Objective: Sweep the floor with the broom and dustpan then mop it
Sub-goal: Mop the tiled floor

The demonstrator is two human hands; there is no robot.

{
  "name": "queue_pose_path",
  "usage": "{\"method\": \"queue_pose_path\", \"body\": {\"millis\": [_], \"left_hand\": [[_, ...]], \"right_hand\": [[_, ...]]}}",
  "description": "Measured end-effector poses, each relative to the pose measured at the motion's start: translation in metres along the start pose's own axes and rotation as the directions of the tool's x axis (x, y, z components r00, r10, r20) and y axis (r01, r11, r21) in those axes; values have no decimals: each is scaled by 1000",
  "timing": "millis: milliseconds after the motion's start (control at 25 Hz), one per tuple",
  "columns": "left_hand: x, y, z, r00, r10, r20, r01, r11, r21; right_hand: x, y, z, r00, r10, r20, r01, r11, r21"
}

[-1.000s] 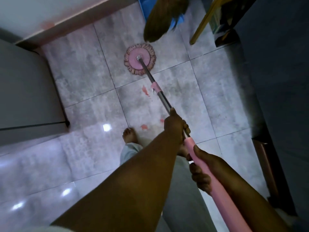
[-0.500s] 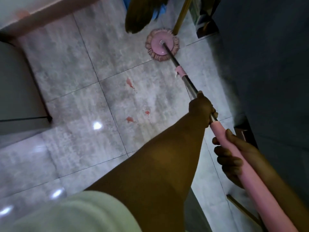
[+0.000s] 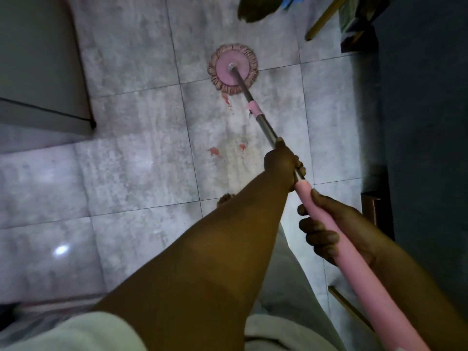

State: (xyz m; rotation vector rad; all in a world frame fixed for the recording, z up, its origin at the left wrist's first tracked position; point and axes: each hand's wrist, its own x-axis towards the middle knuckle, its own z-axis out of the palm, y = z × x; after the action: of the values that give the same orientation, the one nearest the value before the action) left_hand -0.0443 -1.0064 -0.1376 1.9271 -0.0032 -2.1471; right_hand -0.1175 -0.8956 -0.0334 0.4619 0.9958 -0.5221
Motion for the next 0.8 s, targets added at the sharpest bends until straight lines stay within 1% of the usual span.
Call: {"method": "queue_pose_path", "body": {"millis": [80,200,280,360,440,560,800], "left_hand": [[-3,2,-33,998,18,-52,-19,1000,-9],[2,0,-77,986,86,-144,-85,996,13],[7,-5,-91,977,101,-189,-101,995,8],[11,-11,-90,973,100,-210,-102,995,3],[17,-24,-71,975,89,-204,-92,996,0],[19,-67,-18,983,85,-165,-90,996,-20],[-5,-178,110,1000,3,-6,-3,999,39]], "right_hand": [[12,13,16,998,48,26,-46,996,-72],[34,32,32,994,102,32,-94,978,-188],[45,40,30,995,96,27,-87,970,-229],[49,42,19,997,75,28,-66,970,-235],[42,37,-6,999,33,17,-28,973,-231],[14,29,-66,1000,-12,-12,8,969,-245],[-82,41,-196,997,-63,-39,60,995,-79]]}}
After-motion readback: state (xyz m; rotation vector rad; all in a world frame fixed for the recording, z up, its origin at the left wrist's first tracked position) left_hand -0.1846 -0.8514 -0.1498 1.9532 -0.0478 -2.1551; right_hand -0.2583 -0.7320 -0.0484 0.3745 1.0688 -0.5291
